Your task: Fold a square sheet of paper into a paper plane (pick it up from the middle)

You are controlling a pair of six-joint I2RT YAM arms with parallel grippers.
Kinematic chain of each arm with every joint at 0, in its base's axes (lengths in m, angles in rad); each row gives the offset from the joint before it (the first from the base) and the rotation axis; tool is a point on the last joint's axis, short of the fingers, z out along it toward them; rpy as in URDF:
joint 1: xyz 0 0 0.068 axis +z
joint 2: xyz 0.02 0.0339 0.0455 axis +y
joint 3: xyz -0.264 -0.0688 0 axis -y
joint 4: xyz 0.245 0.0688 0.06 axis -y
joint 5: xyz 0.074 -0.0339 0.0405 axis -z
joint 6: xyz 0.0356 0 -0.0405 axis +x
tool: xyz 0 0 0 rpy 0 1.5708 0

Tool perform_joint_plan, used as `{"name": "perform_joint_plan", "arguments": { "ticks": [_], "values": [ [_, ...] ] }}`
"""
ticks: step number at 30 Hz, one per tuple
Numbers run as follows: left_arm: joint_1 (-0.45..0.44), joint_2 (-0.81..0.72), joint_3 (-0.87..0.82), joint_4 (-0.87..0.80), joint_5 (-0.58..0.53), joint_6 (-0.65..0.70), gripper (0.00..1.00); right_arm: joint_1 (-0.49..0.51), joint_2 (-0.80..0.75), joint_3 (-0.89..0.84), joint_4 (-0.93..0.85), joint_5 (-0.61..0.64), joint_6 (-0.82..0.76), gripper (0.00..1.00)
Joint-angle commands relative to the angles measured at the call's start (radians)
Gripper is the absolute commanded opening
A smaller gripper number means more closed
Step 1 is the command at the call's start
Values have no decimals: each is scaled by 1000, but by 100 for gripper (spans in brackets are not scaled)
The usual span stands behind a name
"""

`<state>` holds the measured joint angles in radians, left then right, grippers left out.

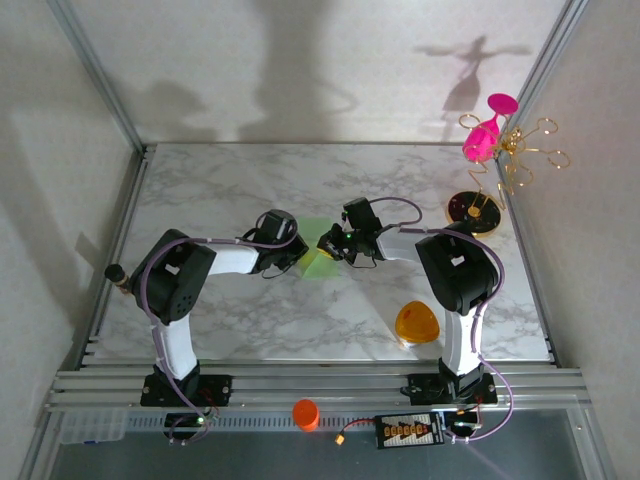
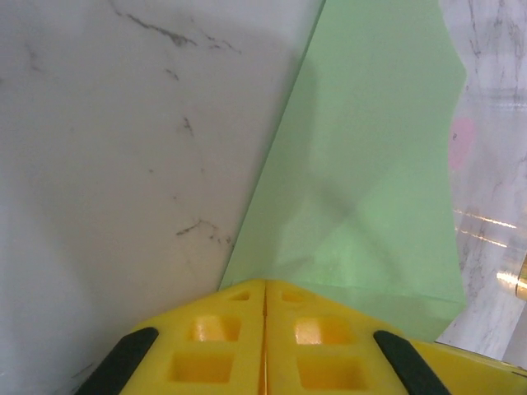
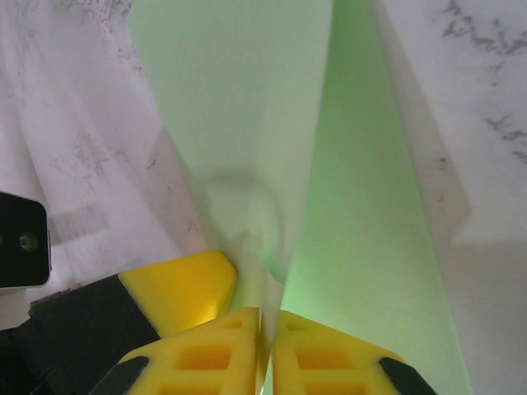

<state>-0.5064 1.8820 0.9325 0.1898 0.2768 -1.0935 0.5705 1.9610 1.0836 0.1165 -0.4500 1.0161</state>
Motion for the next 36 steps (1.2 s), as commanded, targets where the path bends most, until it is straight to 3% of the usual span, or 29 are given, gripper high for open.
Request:
{"name": "perform_joint_plan", "arguments": {
  "ticks": [1,5,9,15,17,18,24,36],
  "values": [
    [18,-46,-15,-37,12,3,11,8,13,-21,25,-24,21,9],
    [46,-108,-26,-25,21,24,14,-4,-11,-34,48,-22,16,3],
    [87,-209,-93,5,47,66,29,-37,-59,-37,107,-59,-48,2],
    [142,-359,-233,228,190,62,72,-95,-115,-16,195,-211,-117,1],
    [141,-396,-271,335,233,42,96,-106,-126,9,191,-257,-110,1],
    [142,-410,-292,398,256,21,99,-107,-131,23,193,-277,-111,1],
    [136,-409,-345,639,342,-112,99,-107,-140,61,225,-369,-89,2],
    [80,-314,-307,703,383,-147,99,-110,-136,27,383,-472,54,3]
  ]
}}
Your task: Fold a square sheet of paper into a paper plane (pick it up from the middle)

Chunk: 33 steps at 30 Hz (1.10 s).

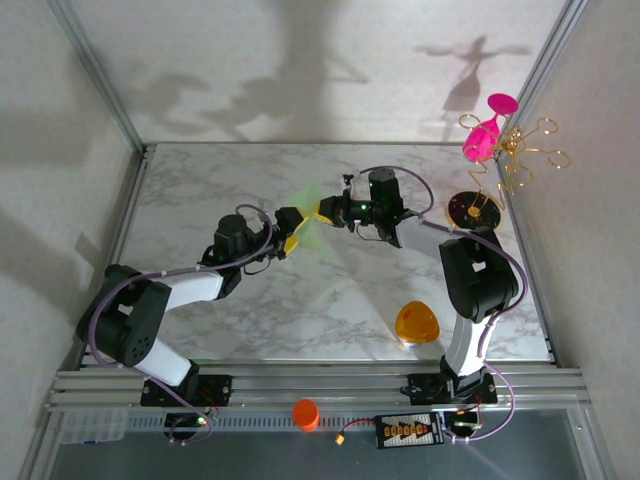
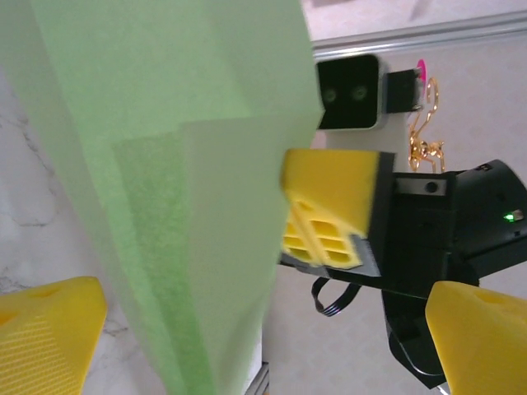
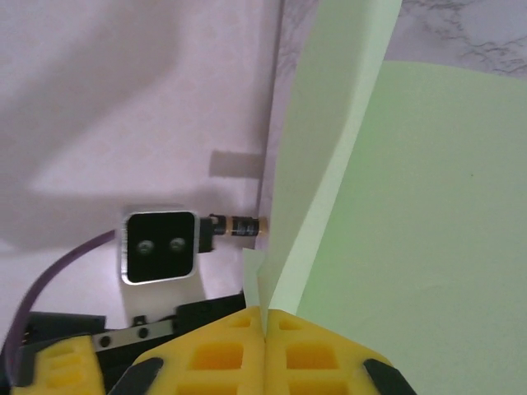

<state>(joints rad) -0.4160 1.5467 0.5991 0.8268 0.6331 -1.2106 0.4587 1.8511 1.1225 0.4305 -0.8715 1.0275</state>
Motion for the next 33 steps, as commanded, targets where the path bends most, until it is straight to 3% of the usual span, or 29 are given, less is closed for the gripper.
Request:
{"name": "perform_joint_plan", "arguments": {
  "ticks": [1,9,19,27,33],
  "values": [
    [-10,25,24,69,22,-36,99,2,-27,-13,69,-51,43,3],
    [-9,59,30,208,22,-125,90,3,-25,-31,70,-62,45,3],
    [-6,64,38,185,13,-109,55,-7,-28,-33,32,-60,24,6],
    [-6,40,68,33,-8,-15,30,-10,-30,-26,8,-55,13,12],
    [-4,33,98,-88,-37,59,21,-21,-46,-14,-71,-16,-45,28]
  ]
}}
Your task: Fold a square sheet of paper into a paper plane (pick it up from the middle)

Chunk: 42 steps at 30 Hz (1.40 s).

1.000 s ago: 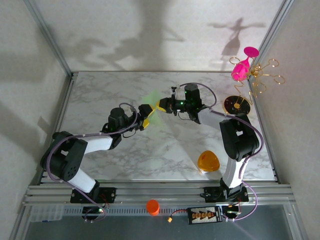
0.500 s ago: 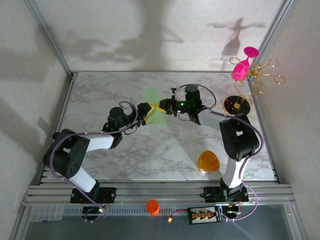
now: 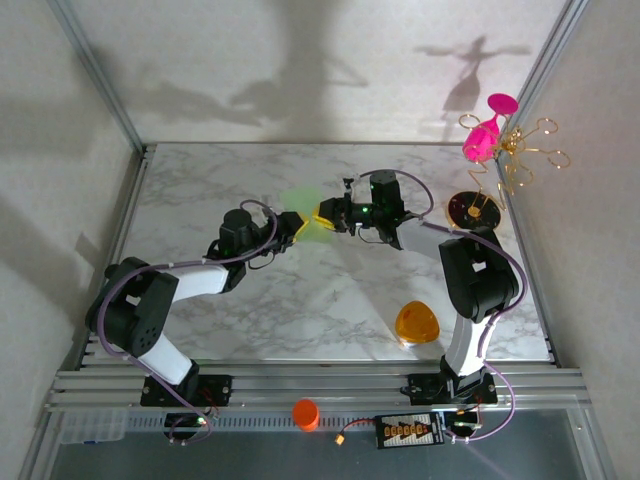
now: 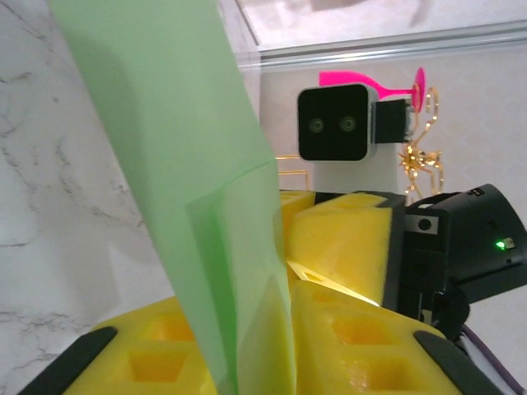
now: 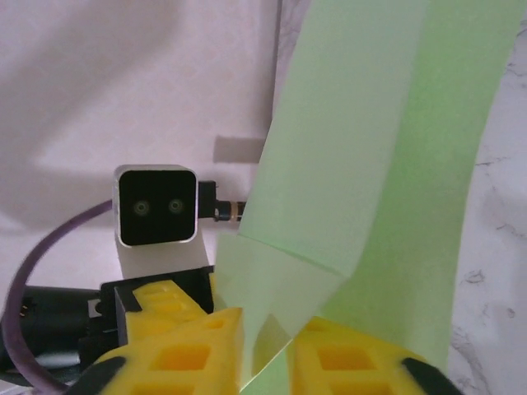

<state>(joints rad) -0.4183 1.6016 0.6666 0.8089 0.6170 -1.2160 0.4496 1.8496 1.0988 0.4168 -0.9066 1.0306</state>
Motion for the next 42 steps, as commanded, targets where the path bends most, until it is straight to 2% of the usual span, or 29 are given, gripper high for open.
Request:
{"name": "perform_joint_plan", "arguments": {
  "ticks": [1,6,10,14,19,25,28,31,34,38,42],
  "values": [
    [-2,-22,35,-87,-24,75,19,-15,-51,11,-84,35,-66,31],
    [9,-36,49,-180,-51,132,13,-53,-90,4,-204,154,-145,40],
    [18,-68,108,-409,-130,283,12,-83,-148,2,-334,338,-250,47],
    [14,-89,260,-831,-365,529,11,-88,-207,30,-469,576,-383,57],
    [-26,-40,463,-1198,-712,703,10,-88,-280,-2,-481,747,-439,68],
    [-142,164,732,-1567,-1203,760,10,-89,-329,-44,-467,850,-445,74],
    [-181,264,813,-1662,-1335,737,10,-93,-344,-56,-472,878,-440,74],
    [-214,342,852,-1688,-1380,712,10,-100,-356,-65,-476,896,-429,74],
    [-250,416,879,-1689,-1359,693,11,-110,-362,-71,-483,899,-411,74],
    [-290,488,898,-1640,-1254,678,13,-118,-366,-87,-477,896,-392,74],
    [-297,534,897,-1582,-1066,679,22,-124,-359,-93,-475,879,-374,71]
  ]
}}
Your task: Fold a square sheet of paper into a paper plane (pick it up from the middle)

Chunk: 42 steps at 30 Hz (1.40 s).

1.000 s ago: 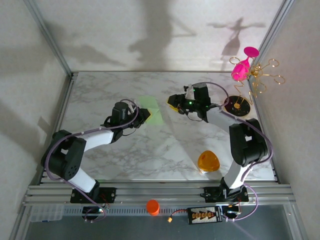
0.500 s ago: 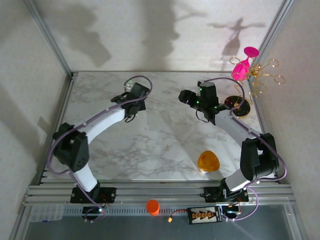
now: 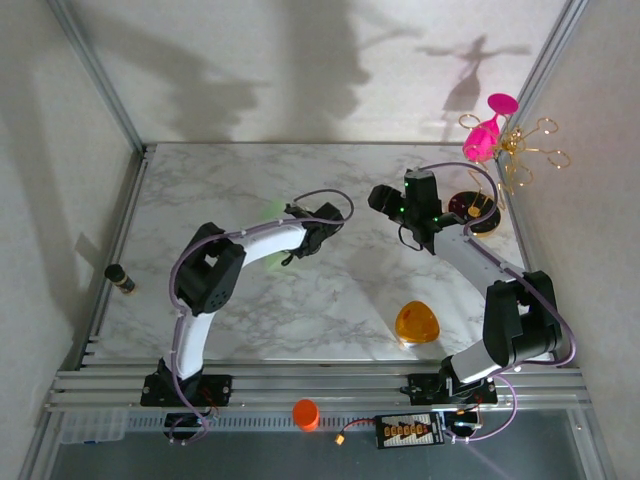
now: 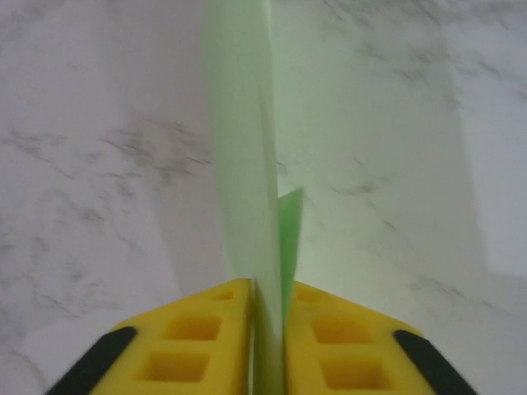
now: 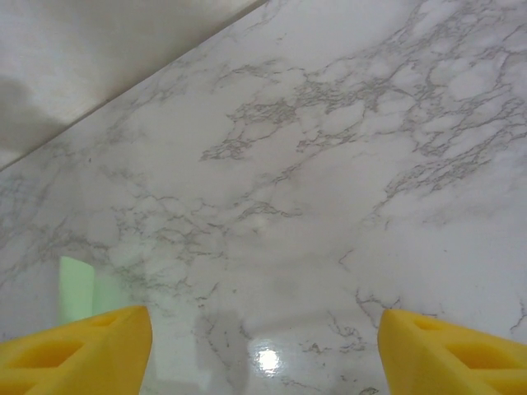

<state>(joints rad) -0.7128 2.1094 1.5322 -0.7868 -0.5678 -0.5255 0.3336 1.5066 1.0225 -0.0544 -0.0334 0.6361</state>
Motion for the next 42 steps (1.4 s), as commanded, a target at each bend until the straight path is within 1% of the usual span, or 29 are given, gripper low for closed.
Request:
{"name": "perform_joint_plan", "arguments": {
  "ticks": [1,3,6,8,10,13,16,20,23,27,30,32,35,37,42],
  "values": [
    [0,32,32,27,165,-10,24,-10,-12,-13,-8,-1,24,71],
    [8,18,22,72,260,-10,29,-13,-4,-13,-6,-20,32,70],
    [41,-57,-26,178,451,-19,41,-14,15,-13,2,-49,40,68],
    [81,-126,-76,255,575,-42,50,-14,30,-15,23,-82,38,67],
    [132,-208,-141,338,680,-75,55,-11,60,-10,47,-148,33,63],
    [215,-315,-241,425,774,-126,62,19,123,15,54,-216,29,58],
    [293,-412,-334,476,778,-160,66,90,190,56,53,-258,12,52],
    [395,-526,-453,507,724,-206,71,216,299,130,32,-290,2,44],
    [460,-615,-548,556,715,-244,79,290,381,180,29,-319,11,39],
    [519,-700,-659,634,761,-281,93,354,478,249,11,-349,7,36],
    [542,-714,-708,663,799,-297,97,357,539,297,-20,-374,-1,35],
    [544,-711,-728,678,821,-301,98,381,566,314,-35,-391,-11,34],
    [544,-697,-749,701,859,-307,99,376,595,321,-79,-383,-31,34],
    [544,-686,-762,715,889,-311,99,366,596,297,-83,-385,-37,34],
    [529,-668,-801,763,975,-322,99,290,550,207,-106,-393,-102,34]
  ]
}}
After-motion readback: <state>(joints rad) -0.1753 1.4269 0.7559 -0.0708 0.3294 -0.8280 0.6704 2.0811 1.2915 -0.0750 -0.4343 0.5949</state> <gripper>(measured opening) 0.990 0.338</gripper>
